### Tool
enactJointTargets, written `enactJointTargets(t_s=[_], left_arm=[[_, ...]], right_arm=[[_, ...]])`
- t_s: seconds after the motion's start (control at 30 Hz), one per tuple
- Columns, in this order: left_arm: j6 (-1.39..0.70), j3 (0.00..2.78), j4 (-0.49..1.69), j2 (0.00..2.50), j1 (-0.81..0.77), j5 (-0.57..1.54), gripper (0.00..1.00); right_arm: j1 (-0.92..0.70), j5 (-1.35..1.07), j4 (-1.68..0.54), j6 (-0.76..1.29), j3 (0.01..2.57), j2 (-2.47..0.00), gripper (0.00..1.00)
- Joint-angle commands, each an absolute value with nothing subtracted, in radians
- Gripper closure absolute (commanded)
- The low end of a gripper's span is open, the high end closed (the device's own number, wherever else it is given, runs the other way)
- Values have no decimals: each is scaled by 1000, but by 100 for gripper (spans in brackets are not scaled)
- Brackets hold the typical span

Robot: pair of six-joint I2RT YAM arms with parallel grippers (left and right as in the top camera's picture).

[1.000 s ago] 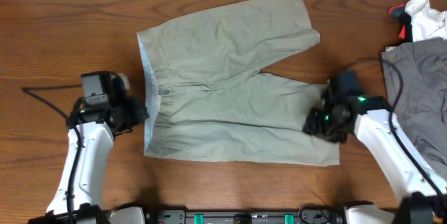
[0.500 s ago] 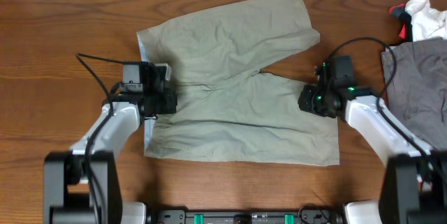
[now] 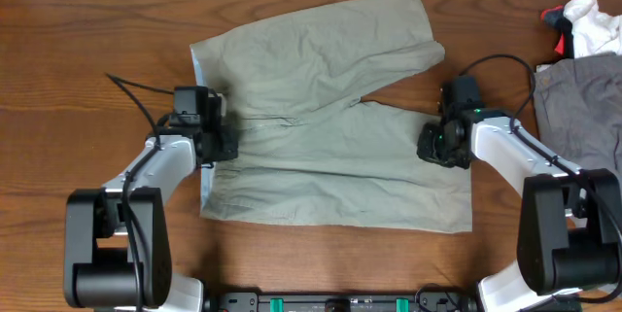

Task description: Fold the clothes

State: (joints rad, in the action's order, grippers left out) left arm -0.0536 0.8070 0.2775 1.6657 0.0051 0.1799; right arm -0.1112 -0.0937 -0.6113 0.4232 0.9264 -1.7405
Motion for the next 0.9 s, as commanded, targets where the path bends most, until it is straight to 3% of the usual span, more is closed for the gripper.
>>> enactJointTargets(t_s=[0.0, 0.07, 0.13, 0.23, 0.63, 0.87], left_arm=[[-84, 852, 316, 1593, 33, 204, 87], [-84, 873, 338, 1539, 33, 210, 76], [-84, 879, 334, 1492, 33, 236, 62], [-84, 878, 333, 1476, 33, 247, 54], [-75, 878, 240, 1678, 33, 248, 54], [-76, 878, 203, 1721, 33, 251, 70]], right_arm=[[-67, -70, -657, 347, 872, -1757, 82], [-57, -84, -677, 346, 872, -1714, 77], [-49, -89, -693, 342, 872, -1660, 60], [-48, -118, -701, 308, 872, -1591, 49], [-48, -166, -723, 302, 872, -1517, 48], [-48, -166, -734, 302, 872, -1517, 49]])
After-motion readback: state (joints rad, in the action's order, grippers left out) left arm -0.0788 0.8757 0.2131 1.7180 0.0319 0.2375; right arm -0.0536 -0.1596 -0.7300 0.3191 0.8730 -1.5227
